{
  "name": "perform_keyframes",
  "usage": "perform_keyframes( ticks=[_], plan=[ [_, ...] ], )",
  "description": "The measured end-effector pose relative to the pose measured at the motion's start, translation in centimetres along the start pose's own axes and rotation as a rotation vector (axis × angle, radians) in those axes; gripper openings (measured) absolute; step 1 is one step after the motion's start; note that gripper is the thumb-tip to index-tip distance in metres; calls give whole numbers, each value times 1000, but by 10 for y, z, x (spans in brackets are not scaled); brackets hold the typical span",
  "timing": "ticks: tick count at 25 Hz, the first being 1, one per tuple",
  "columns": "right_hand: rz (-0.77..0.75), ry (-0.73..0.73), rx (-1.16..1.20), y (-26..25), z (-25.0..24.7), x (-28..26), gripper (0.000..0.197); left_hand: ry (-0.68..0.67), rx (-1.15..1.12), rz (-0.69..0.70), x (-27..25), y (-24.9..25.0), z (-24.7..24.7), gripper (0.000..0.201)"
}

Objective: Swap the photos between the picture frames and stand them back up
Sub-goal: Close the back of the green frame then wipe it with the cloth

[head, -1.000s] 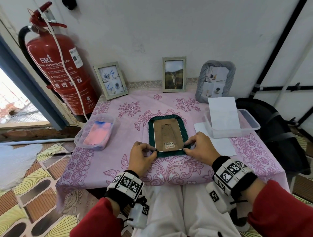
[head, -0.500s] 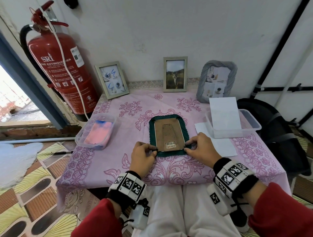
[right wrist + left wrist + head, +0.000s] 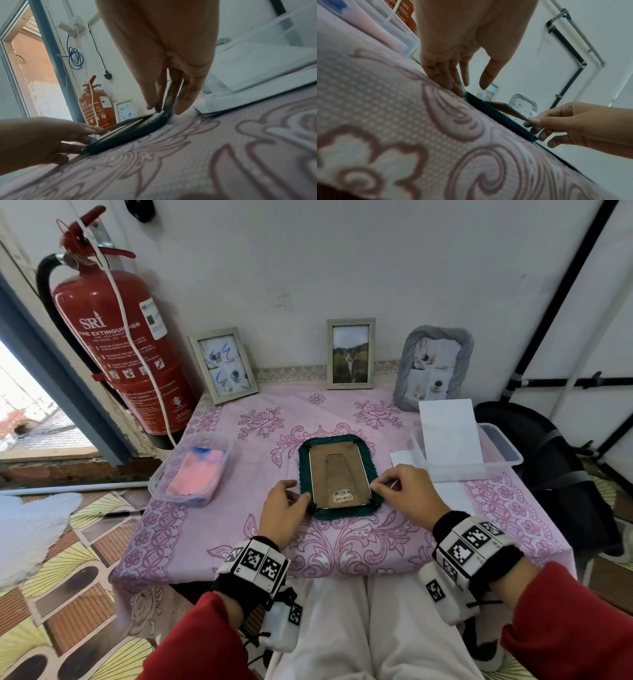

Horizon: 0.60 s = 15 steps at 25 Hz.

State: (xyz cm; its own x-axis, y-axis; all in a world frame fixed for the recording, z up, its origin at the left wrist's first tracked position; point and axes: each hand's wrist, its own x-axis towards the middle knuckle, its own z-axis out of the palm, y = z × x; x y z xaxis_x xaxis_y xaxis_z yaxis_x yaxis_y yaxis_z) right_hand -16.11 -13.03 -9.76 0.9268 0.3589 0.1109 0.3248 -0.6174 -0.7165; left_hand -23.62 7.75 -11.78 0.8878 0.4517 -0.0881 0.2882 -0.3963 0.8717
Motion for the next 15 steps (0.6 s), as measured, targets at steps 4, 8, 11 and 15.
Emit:
perform_keyframes(
  ticks=[4,8,11,15],
  plan=[
    [-34,-87,41,-6,4,2,17,-68,72,-25,8,6,4,59],
    [-19,-144,-14,-8,5,6,19,-107,-151,-42,12,19,2,49],
    [8,-128,44,-13,-4,9,30,-183,-368,-86,10,34,-1,46],
    [-106,-3,153,-34,-25,17,31,-188,-460,43,2,54,2,42]
  ],
)
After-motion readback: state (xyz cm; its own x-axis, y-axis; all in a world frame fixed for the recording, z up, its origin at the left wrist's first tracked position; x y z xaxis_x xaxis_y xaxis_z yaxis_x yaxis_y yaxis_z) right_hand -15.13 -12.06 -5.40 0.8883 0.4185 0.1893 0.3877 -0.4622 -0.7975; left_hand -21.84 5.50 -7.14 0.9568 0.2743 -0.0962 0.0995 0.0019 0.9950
